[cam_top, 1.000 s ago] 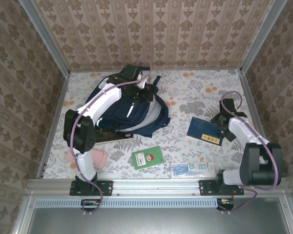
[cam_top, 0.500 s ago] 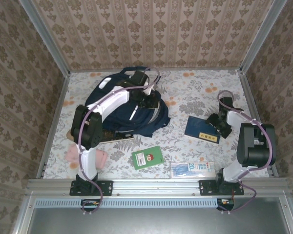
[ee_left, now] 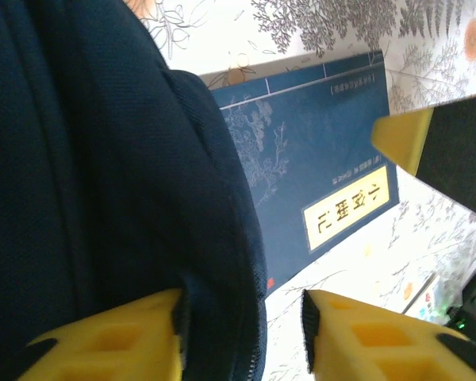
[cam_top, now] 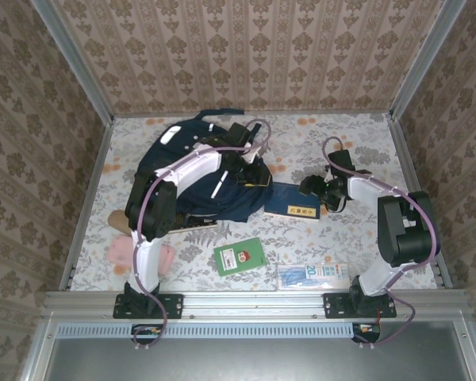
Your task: Pack the student bag
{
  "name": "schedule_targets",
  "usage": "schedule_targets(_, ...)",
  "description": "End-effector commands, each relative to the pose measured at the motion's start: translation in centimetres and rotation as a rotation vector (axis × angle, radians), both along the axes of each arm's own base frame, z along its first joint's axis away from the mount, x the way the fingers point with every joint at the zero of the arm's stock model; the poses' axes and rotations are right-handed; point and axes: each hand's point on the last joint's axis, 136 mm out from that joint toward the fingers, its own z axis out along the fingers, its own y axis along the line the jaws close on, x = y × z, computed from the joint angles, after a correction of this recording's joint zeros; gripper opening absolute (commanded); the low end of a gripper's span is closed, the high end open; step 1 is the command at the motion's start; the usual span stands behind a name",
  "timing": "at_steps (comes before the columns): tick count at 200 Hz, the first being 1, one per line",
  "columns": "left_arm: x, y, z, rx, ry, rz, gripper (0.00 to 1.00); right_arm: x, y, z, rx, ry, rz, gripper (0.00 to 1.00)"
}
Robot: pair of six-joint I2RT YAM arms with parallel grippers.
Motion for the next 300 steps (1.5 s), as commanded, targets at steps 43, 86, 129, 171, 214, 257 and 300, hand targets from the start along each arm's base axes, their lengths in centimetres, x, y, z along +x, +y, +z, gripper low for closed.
schedule_targets(43,0.2,0.7,4.2,0.009,-0.089,0.001,0.5,-1.8,0.0,0.4,0.051,-0.008,-0.072,0.85)
schedule_targets(86,-0.1,0.8,0.9,0.035,-0.031,0.007,0.43,-4.7,-1.4,0.2,-0.003,0.012,-0.129,0.85)
schedule_targets(129,-0.1,0.6,-0.1,0.039,-0.014,0.002,0.39,-5.2,1.7,0.2,0.144,0.032,-0.048,0.84)
schedule_targets(171,-0.4,0.7,-0.7,0.045,-0.002,0.0,0.4,-4.1,3.5,1.3,0.221,0.023,-0.02,0.81)
schedule_targets(214,-0.5,0.8,-0.7,0.044,-0.004,0.0,0.39,-2.9,3.3,4.6,0.231,-0.073,-0.042,0.76)
schedule_targets(257,-0.5,0.6,-0.6,0.037,-0.001,-0.005,0.39,-1.9,3.5,6.1,0.247,-0.123,-0.05,0.68)
schedule_targets(300,-0.7,0.5,-0.4,0.032,0.0,-0.009,0.39,-0.9,3.8,4.7,0.277,-0.105,-0.069,0.65)
